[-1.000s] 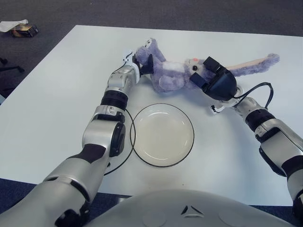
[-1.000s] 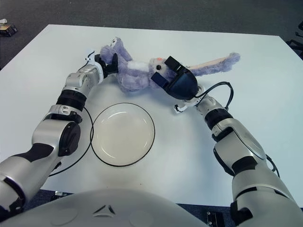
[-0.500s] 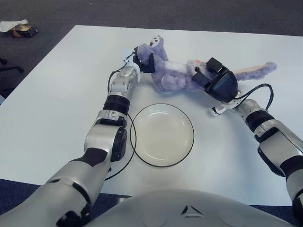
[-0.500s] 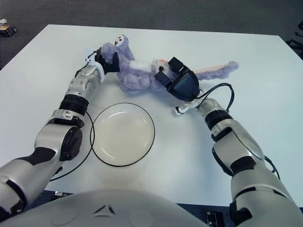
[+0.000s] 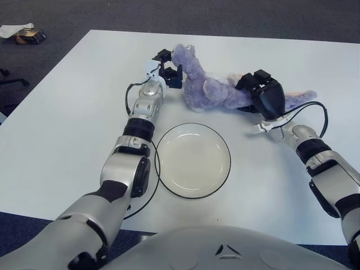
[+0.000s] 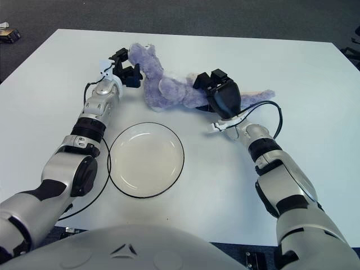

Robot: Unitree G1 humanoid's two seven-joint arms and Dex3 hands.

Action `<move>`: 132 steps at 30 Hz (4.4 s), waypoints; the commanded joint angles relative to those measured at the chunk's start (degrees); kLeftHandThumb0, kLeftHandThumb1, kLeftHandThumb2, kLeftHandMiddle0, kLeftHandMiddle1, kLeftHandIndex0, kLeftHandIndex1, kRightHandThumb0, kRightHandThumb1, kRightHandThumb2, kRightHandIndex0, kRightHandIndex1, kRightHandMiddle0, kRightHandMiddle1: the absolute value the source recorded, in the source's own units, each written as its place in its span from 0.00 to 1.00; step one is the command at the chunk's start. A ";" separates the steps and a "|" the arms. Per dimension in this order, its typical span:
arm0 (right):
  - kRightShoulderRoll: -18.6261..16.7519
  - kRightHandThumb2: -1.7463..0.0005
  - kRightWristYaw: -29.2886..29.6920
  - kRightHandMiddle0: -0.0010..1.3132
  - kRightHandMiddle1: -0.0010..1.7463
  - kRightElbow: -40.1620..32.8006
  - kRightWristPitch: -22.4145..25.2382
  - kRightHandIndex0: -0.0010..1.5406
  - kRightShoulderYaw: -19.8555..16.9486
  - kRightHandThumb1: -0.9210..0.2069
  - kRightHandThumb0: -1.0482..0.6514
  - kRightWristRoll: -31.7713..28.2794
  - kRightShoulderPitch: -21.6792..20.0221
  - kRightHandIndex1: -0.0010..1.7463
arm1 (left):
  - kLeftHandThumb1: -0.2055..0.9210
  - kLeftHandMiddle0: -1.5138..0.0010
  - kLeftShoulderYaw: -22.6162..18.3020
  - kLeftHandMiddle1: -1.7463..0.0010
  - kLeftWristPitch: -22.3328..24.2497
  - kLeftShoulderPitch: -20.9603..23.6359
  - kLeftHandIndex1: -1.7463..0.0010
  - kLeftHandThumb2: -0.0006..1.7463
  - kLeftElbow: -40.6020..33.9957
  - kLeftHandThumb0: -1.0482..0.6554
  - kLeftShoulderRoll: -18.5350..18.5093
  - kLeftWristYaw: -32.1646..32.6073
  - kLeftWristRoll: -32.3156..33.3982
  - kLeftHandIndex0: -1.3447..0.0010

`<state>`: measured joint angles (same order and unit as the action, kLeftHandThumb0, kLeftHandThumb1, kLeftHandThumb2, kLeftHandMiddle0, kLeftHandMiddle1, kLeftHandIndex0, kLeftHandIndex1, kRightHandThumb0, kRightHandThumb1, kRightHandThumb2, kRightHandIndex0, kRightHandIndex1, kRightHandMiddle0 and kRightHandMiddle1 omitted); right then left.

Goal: Put the doll into the plate.

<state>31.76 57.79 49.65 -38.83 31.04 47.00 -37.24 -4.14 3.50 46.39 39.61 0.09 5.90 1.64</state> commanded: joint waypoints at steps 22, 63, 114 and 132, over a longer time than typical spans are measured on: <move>11.11 0.23 -72.74 0.00 0.83 -41.05 31.43 0.02 -18.43 0.73 0.41 -56.35 12.71 0.81 | 0.11 0.40 5.95 0.03 -25.60 -6.65 0.00 1.00 -0.25 0.61 -1.33 14.49 -14.41 0.49; 0.22 0.09 -72.73 0.45 1.00 -44.45 32.27 0.54 -27.16 0.77 0.61 -40.06 18.25 0.95 | 0.17 0.42 2.41 0.05 -10.30 -8.82 0.00 0.95 -11.55 0.61 1.80 3.07 -2.90 0.53; 7.41 0.56 -88.49 0.00 0.64 -64.09 81.29 0.03 -23.99 0.19 0.23 -44.02 0.90 0.65 | 0.18 0.41 1.98 0.08 -9.13 -10.04 0.00 0.94 -12.99 0.61 1.51 -0.49 -2.15 0.54; 6.69 0.77 -93.09 0.00 0.31 -42.53 69.45 0.00 -11.30 0.09 0.00 -32.47 -3.91 0.35 | 0.18 0.41 1.89 0.07 -10.07 -10.43 0.00 0.94 -13.09 0.61 2.18 -0.46 -2.00 0.54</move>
<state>38.71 -34.23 4.80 32.28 18.52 12.90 -38.66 -2.13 -5.82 36.59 26.87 2.30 5.49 -0.46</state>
